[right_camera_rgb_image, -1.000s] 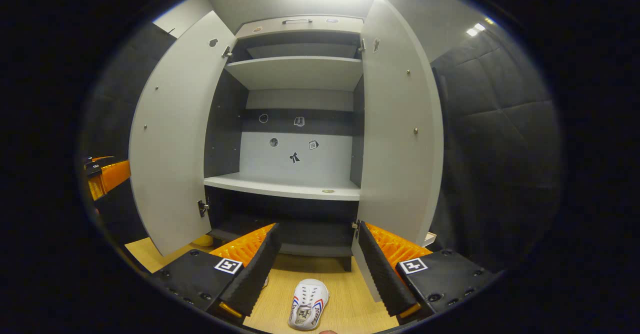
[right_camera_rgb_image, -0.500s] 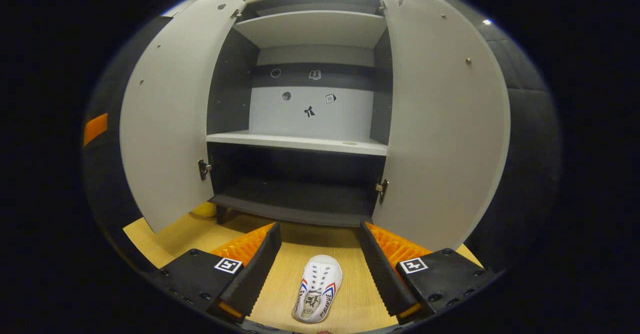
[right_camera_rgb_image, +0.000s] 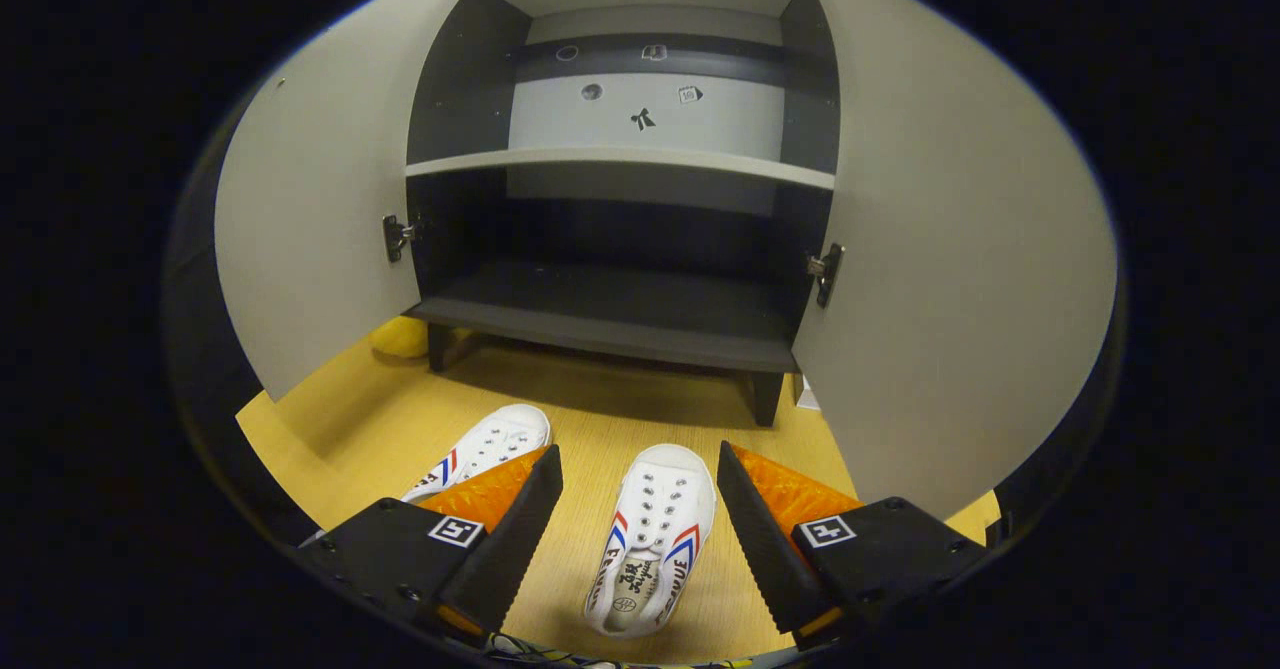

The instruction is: Grab one shoe with the right hand and put it into the shoe cabinet, grab the other shoe with the left hand and put it into the shoe cabinet; then close the right door with the right hand and the left door with the left hand.

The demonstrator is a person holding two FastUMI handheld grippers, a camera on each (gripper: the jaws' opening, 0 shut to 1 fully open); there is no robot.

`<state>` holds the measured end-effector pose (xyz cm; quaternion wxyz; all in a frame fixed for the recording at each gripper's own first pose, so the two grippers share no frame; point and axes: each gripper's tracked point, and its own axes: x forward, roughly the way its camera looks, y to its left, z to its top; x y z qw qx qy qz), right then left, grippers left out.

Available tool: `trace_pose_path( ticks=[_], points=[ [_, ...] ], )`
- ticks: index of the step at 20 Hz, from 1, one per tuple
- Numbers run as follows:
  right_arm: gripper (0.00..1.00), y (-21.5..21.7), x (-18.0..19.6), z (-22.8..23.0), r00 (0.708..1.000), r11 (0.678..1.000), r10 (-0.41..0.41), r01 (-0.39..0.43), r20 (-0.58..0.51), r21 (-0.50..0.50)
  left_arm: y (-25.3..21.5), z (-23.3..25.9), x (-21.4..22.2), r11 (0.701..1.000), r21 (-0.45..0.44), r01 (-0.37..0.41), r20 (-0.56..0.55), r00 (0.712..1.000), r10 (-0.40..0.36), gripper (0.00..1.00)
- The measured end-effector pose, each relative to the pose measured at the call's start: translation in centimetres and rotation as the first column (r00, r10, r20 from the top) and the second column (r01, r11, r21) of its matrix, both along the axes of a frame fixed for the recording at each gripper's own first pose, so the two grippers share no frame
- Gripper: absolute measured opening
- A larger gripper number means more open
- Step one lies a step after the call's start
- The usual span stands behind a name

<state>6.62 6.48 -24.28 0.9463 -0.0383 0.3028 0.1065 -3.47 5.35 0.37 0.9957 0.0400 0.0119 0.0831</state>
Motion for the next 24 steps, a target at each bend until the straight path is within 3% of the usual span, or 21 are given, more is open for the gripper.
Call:
trace_pose_path(
  ticks=[9, 10, 12, 17, 18, 19, 20, 21, 22, 23, 24],
  points=[
    [0.98, 1.3, -1.5, -7.6, 0.968, 0.999, 0.028, -0.023, -0.25, 0.022, 1.3, -0.5, -1.0, 0.998, 0.014, -0.056, -0.021, 0.998, 0.057, 0.91],
    [0.92, 1.3, -1.6, -8.4, 0.962, 1.0, 0.03, -0.027, -0.271, 0.014, 1.4, -0.6, -1.0, 0.998, 0.015, -0.06, -0.023, 0.998, 0.061, 0.91],
    [0.93, 1.4, -1.7, -9.5, 0.951, 1.0, 0.031, -0.031, -0.306, 0.008, 1.5, -0.6, -1.1, 0.998, 0.017, -0.066, -0.025, 0.997, 0.067, 0.91],
    [0.83, 1.6, -1.3, -10.7, 0.942, 0.999, 0.026, -0.038, -0.336, -0.029, 1.6, -0.6, -1.2, 0.997, 0.022, -0.074, -0.028, 0.997, 0.074, 0.91],
    [0.74, 1.3, -1.1, -11.4, 0.939, 0.998, 0.006, -0.025, -0.343, -0.05, 1.6, -0.5, -1.2, 0.997, 0.023, -0.075, -0.027, 0.997, 0.076, 0.91],
    [0.53, 1.1, -1.0, -11.6, 0.937, 0.998, -0.013, -0.009, -0.349, -0.063, 1.6, -0.5, -1.2, 0.997, 0.023, -0.076, -0.026, 0.997, 0.077, 0.91],
    [0.51, 0.8, -0.8, -11.6, 0.937, 0.998, -0.034, 0.011, -0.348, -0.07, 1.6, -0.5, -1.2, 0.997, 0.024, -0.078, -0.026, 0.997, 0.078, 0.91],
    [0.37, 0.9, -0.9, -11.5, 0.932, 0.997, -0.04, 0.015, -0.359, -0.072, 1.6, -0.5, -1.3, 0.997, 0.024, -0.079, -0.025, 0.997, 0.08, 0.91],
    [0.34, 0.8, -0.8, -11.8, 0.932, 0.997, -0.035, 0.006, -0.361, -0.083, 1.6, -0.5, -1.3, 0.997, 0.022, -0.079, -0.025, 0.997, 0.079, 0.91],
    [0.4, 0.4, -0.9, -11.5, 0.933, 0.995, -0.036, 0.001, -0.358, -0.098, 1.6, -0.6, -1.2, 0.997, 0.019, -0.078, -0.026, 0.997, 0.079, 0.91],
    [0.27, 0.6, -0.8, -11.6, 0.934, 0.994, -0.027, -0.012, -0.356, -0.109, 1.6, -0.6, -1.3, 0.997, 0.018, -0.078, -0.025, 0.997, 0.078, 0.91]
  ],
)
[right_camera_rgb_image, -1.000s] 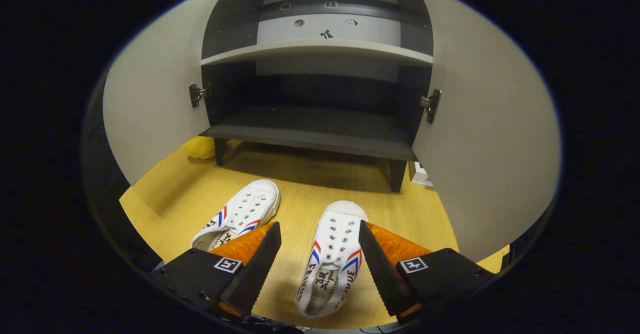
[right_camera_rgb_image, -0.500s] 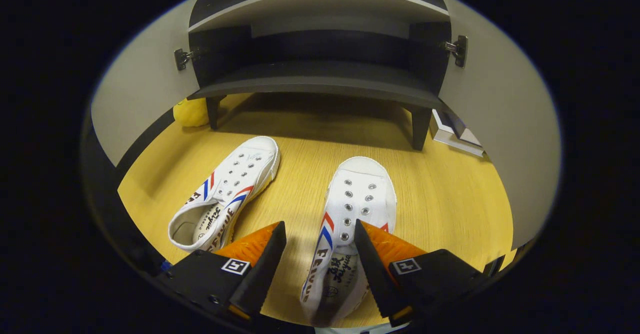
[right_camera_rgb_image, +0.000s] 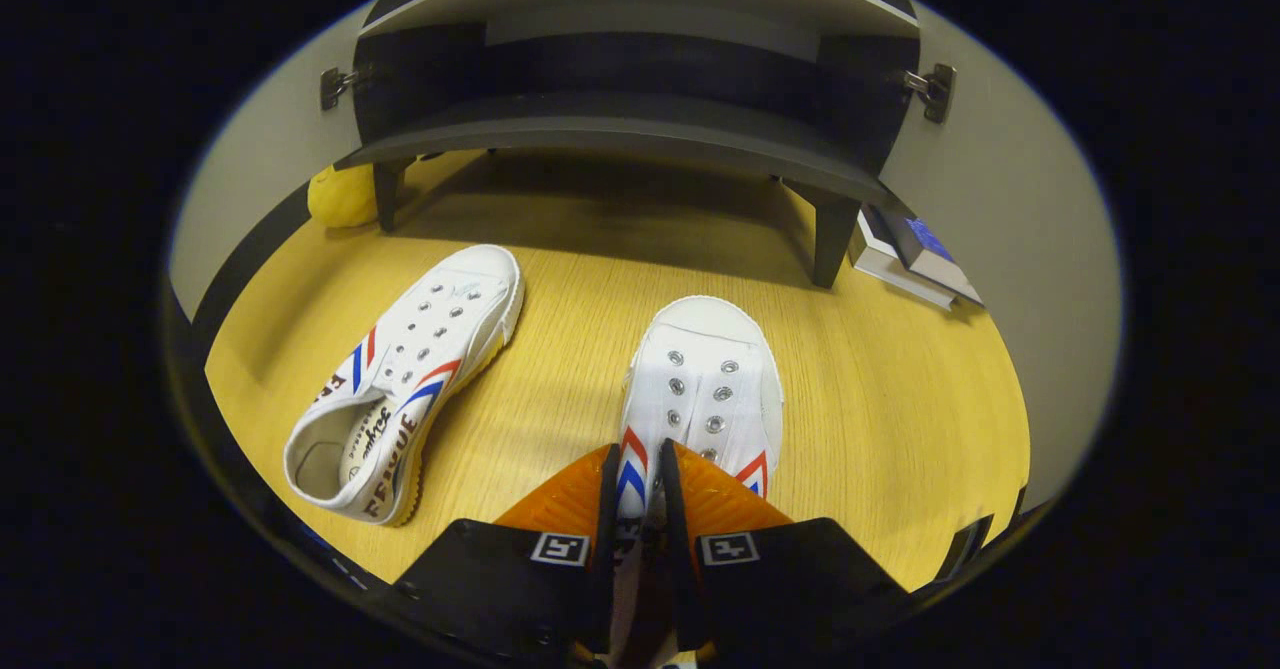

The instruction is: Grab one shoe with the right hand and put it into the shoe cabinet, grab the other shoe with the left hand and put it into the shoe cabinet; then close the right door with the right hand and the left door with the left hand.

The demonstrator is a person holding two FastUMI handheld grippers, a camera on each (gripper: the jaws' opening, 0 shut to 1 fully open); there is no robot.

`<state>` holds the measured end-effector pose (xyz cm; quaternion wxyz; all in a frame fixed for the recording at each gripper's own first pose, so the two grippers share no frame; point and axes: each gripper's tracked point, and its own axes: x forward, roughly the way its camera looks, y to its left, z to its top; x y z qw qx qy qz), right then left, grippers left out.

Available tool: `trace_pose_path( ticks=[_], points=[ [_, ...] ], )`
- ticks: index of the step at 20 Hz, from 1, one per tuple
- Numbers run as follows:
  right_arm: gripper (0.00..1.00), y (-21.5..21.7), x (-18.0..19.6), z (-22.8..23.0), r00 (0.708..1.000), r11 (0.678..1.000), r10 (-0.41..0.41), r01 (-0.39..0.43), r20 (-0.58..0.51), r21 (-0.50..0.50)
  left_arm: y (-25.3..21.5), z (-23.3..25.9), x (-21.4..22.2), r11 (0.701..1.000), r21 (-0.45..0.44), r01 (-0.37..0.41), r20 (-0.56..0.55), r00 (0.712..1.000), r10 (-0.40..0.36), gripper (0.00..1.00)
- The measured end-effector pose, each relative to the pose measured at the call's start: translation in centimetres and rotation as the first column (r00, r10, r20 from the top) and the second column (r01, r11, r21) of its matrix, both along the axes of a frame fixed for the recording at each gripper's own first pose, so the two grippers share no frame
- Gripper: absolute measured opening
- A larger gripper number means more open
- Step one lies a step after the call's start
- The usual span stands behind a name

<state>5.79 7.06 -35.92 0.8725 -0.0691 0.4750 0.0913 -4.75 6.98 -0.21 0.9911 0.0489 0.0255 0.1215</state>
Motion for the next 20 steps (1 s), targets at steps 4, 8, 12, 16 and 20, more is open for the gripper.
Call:
trace_pose_path(
  ticks=[4, 8, 12, 16, 20],
  points=[
    [0.02, 0.0, 0.0, 0.4, 0.999, 0.999, -0.024, 0.023, 0.022, 0.045, -0.2, 0.2, -0.1, 1.0, 0.004, 0.01, 0.005, 1.0, -0.01, 0.9],
    [0.02, -0.3, 0.1, 1.3, 0.996, 0.995, -0.054, 0.048, 0.07, 0.093, -0.5, 0.4, -0.2, 1.0, 0.005, 0.028, 0.009, 1.0, -0.028, 0.91],
    [0.02, -1.0, 0.3, 4.1, 0.991, 0.983, -0.085, 0.066, 0.105, 0.171, -1.0, 0.8, -0.6, 0.998, -0.003, 0.06, 0.007, 0.998, -0.06, 0.91],
    [0.02, -1.3, 1.2, 7.1, 0.981, 0.976, -0.103, 0.068, 0.163, 0.207, -1.3, 1.2, -0.7, 0.996, 0.002, 0.085, 0.011, 0.996, -0.085, 0.91],
    [0.02, -1.1, 2.7, 11.4, 0.965, 0.96, -0.133, 0.07, 0.224, 0.27, -1.4, 1.2, -0.7, 0.996, -0.001, 0.091, 0.013, 0.996, -0.091, 0.91]
  ],
)
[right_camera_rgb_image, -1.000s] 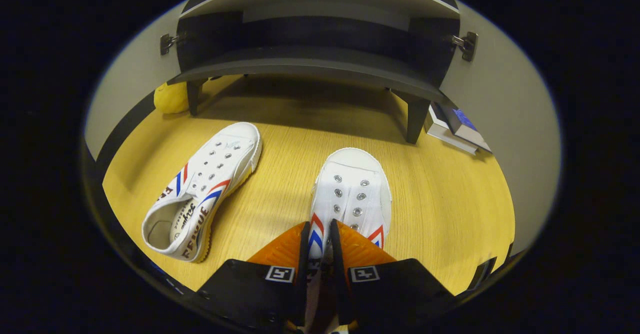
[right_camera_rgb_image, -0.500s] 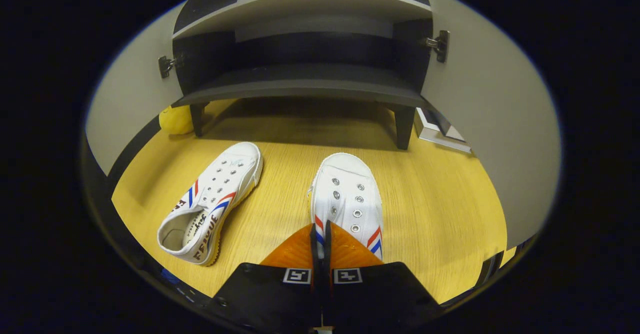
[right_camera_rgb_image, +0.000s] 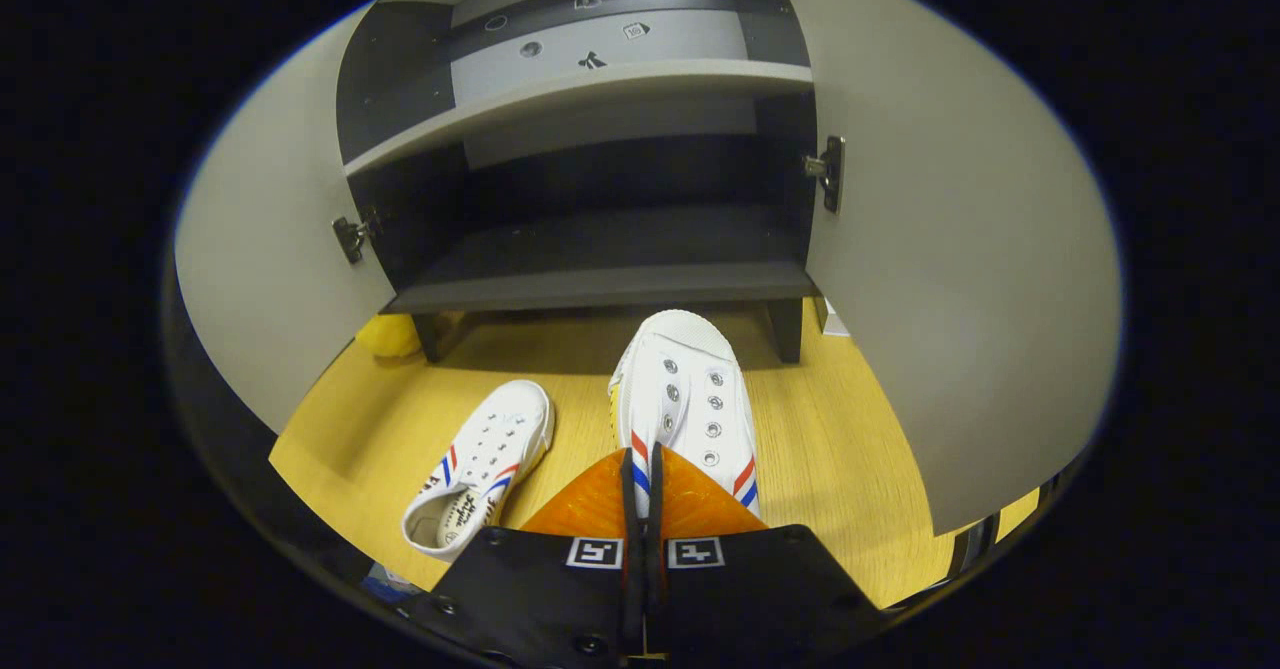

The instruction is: Grab one shoe with the right hand and put it into the shoe cabinet, grab the other shoe with the left hand and put it into the shoe cabinet; then close the right door with the right hand and the left door with the left hand.

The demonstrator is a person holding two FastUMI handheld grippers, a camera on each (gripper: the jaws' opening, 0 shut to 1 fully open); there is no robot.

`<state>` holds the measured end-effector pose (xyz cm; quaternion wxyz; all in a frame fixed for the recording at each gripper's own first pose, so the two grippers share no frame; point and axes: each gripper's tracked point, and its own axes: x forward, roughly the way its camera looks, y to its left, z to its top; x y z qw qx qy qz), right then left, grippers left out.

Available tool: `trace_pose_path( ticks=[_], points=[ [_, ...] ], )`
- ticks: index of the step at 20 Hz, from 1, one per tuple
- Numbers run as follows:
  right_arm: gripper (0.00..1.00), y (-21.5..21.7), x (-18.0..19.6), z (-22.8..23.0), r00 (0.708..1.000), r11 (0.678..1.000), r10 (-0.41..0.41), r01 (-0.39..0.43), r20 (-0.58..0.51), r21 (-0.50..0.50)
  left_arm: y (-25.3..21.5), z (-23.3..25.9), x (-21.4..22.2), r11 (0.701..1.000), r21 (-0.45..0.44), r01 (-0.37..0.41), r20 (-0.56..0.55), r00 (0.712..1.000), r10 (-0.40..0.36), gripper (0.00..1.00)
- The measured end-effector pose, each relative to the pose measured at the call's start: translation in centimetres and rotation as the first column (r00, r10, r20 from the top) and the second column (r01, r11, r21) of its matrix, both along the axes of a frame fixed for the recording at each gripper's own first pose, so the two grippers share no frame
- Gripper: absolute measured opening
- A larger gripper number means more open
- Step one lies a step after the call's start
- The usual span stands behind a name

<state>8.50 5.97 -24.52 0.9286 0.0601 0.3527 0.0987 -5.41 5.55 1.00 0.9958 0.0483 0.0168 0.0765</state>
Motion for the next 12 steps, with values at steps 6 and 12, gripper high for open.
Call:
trace_pose_path(
  ticks=[6, 12],
  points=[
    [0.02, 0.2, 2.5, 7.6, 0.993, 1.0, 0.023, -0.025, 0.119, 0.012, -0.3, 0.3, -0.1, 1.0, -0.006, 0.013, 0.005, 1.0, -0.013, 0.91],
    [0.02, 1.9, 5.1, 13.8, 0.978, 0.997, 0.059, -0.068, 0.2, 0.038, -0.6, 0.1, 0.0, 1.0, -0.019, 0.021, 0.005, 1.0, -0.021, 0.91]
  ],
)
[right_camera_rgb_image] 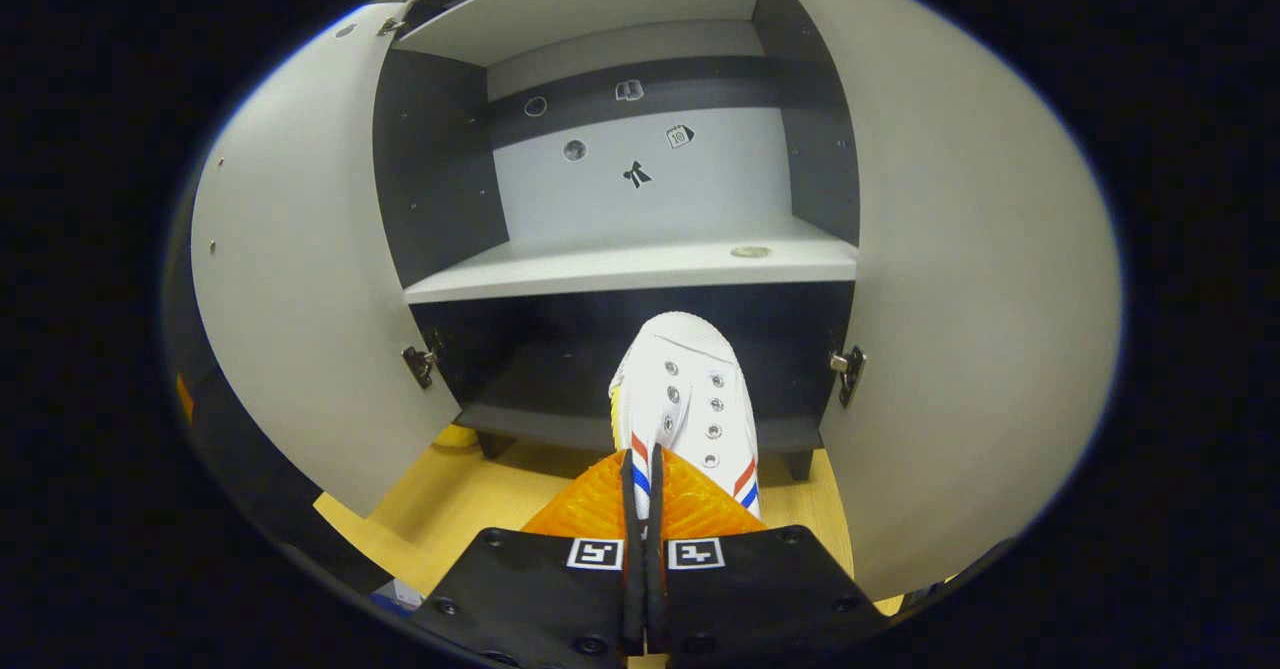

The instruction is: Grab one shoe with the right hand and put it into the shoe cabinet, grab the other shoe with the left hand and put it into the shoe cabinet; then close the right door with the right hand and the left door with the left hand.

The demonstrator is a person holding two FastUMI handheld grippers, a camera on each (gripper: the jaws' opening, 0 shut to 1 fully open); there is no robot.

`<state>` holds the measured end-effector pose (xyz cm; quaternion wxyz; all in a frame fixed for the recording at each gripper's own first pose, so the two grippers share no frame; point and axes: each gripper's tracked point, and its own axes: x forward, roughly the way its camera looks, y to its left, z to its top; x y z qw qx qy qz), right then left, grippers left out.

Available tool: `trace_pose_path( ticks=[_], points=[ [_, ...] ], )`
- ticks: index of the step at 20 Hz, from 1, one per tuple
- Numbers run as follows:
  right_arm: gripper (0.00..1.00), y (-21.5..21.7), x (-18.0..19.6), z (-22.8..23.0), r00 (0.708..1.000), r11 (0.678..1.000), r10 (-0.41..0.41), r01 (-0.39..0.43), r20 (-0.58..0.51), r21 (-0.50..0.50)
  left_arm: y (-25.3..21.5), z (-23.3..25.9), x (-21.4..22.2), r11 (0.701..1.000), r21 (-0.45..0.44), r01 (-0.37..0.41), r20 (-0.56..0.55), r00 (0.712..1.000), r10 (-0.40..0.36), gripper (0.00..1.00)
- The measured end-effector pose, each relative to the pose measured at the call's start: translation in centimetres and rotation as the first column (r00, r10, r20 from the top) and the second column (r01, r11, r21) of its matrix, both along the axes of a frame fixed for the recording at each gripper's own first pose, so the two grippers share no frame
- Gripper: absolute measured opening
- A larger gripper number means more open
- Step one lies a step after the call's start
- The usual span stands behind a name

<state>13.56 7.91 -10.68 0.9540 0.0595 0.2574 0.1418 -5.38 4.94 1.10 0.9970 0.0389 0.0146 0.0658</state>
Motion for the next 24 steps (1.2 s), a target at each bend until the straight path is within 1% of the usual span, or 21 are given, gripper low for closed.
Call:
trace_pose_path(
  ticks=[6, 11, 12, 15, 17, 18, 19, 20, 21, 24],
  points=[
    [0.02, 0.8, 3.2, 5.7, 0.996, 1.0, 0.013, -0.015, 0.092, 0.026, 0.2, 0.0, 0.0, 1.0, -0.007, -0.018, 0.0, 1.0, 0.018, 0.9],
    [0.02, 0.8, 8.3, 9.4, 0.989, 0.999, -0.018, 0.011, 0.146, 0.048, 0.4, 0.1, -0.1, 0.999, -0.009, -0.038, 0.002, 0.999, 0.038, 0.9],
    [0.02, 0.8, 9.3, 10.0, 0.987, 0.999, -0.024, 0.017, 0.157, 0.046, 0.4, 0.1, -0.1, 0.999, -0.011, -0.042, 0.001, 0.999, 0.042, 0.92],
    [0.02, 0.7, 12.2, 11.9, 0.982, 0.998, -0.042, 0.034, 0.182, 0.048, 0.6, 0.1, -0.2, 0.998, -0.013, -0.057, -0.003, 0.998, 0.057, 0.9],
    [0.0, 0.7, 14.3, 12.9, 0.98, 0.997, -0.057, 0.048, 0.188, 0.055, 0.7, 0.1, -0.4, 0.998, -0.015, -0.067, -0.007, 0.998, 0.067, 0.91],
    [0.02, 0.7, 15.2, 13.1, 0.98, 0.997, -0.066, 0.057, 0.189, 0.056, 0.8, 0.0, -0.4, 0.997, -0.016, -0.073, -0.01, 0.997, 0.072, 0.9],
    [0.06, 0.6, 16.3, 13.3, 0.98, 0.997, -0.071, 0.063, 0.185, 0.049, 0.8, 0.1, -0.5, 0.997, -0.017, -0.077, -0.012, 0.997, 0.077, 0.9],
    [0.02, 0.5, 17.5, 13.6, 0.979, 0.996, -0.079, 0.072, 0.187, 0.044, 0.9, 0.0, -0.5, 0.996, -0.017, -0.083, -0.015, 0.996, 0.082, 0.9],
    [0.02, 0.3, 18.6, 13.5, 0.979, 0.996, -0.086, 0.081, 0.185, 0.036, 1.0, 0.0, -0.5, 0.996, -0.018, -0.087, -0.018, 0.996, 0.086, 0.92],
    [0.02, 0.2, 21.6, 12.2, 0.983, 0.994, -0.105, 0.107, 0.154, -0.003, 0.9, -0.2, -0.7, 0.995, -0.027, -0.091, -0.034, 0.995, 0.09, 0.92]
  ],
)
